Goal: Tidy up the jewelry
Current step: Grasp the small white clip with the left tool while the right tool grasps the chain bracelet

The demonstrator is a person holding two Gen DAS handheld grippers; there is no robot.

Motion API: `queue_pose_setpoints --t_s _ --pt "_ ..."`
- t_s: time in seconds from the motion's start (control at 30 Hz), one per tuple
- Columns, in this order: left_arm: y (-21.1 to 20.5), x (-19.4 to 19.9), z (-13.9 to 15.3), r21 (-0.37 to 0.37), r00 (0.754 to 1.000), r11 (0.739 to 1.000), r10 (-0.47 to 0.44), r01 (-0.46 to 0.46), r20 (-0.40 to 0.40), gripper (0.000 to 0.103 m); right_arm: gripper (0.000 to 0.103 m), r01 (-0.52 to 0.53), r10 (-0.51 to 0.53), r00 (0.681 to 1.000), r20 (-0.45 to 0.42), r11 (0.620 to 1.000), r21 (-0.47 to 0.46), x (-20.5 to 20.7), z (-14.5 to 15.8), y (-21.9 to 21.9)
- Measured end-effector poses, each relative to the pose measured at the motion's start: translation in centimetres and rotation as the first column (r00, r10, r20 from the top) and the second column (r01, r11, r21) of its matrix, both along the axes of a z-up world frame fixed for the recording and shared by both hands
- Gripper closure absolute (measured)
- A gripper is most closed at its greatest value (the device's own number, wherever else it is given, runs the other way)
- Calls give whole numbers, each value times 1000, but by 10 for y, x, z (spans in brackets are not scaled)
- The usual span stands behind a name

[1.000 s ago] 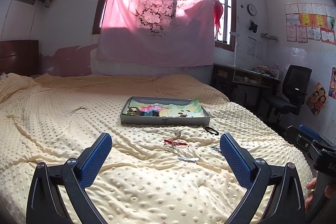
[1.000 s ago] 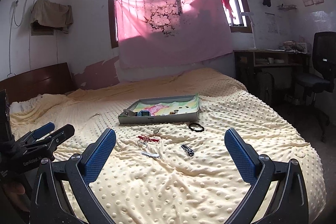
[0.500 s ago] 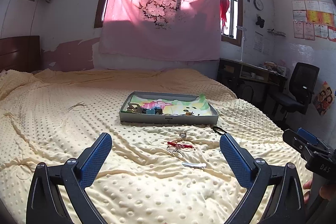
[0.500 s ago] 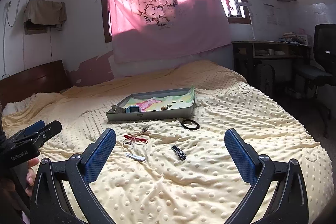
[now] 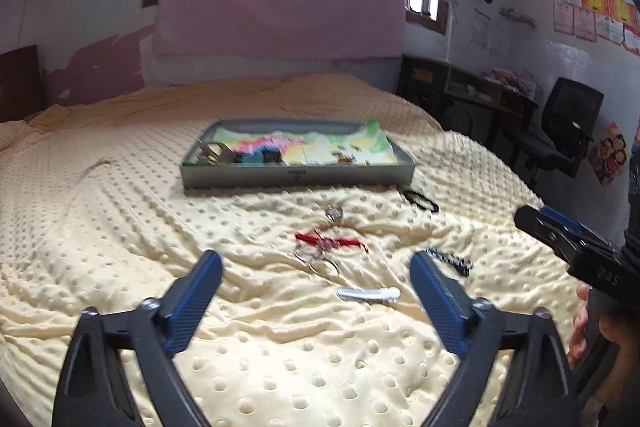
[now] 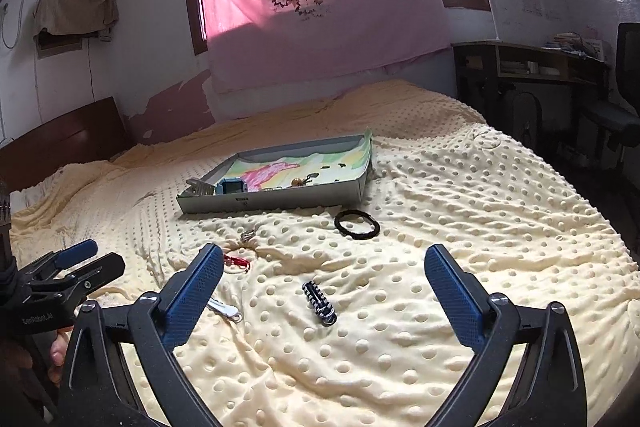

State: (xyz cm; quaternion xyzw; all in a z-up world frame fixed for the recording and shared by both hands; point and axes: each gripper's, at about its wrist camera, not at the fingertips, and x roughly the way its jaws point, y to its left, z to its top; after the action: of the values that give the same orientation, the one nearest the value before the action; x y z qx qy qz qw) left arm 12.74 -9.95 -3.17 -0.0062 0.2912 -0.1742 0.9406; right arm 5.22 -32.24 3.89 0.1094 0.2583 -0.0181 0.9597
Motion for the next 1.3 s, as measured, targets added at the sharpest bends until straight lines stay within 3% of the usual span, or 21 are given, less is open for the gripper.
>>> queue_pose_setpoints --t_s 0.03,0.13,0.33,0.53,0.77,0.9,1.13,1.3 --pt "-3 3 -5 2 999 1000 -24 24 -21 28 35 -7 7 1000 -19 1000 -5 3 -5 1" --pt "-13 12 -18 3 993 996 -94 94 -74 42 44 -48 48 997 -62 999 6 11 -17 4" --pt "-34 25 -32 37 972 981 -183 190 -145 58 59 -77 78 987 -141 997 18 24 -38 7" --pt "-39 38 -41 20 951 970 -234 243 -203 62 60 -89 94 979 -182 995 33 32 -49 8" --pt "-45 55 -56 -4 900 942 -323 337 -294 66 65 -99 110 971 -213 993 60 38 -57 8" --pt "-49 64 -59 36 895 934 -330 356 -300 66 65 -97 110 969 -220 993 69 39 -59 7" --pt "-64 68 -65 105 861 888 -398 449 -317 67 65 -104 121 963 -240 991 83 43 -64 6" --pt "-61 69 -66 71 858 895 -397 441 -326 95 65 -117 130 958 -254 991 67 45 -65 12"
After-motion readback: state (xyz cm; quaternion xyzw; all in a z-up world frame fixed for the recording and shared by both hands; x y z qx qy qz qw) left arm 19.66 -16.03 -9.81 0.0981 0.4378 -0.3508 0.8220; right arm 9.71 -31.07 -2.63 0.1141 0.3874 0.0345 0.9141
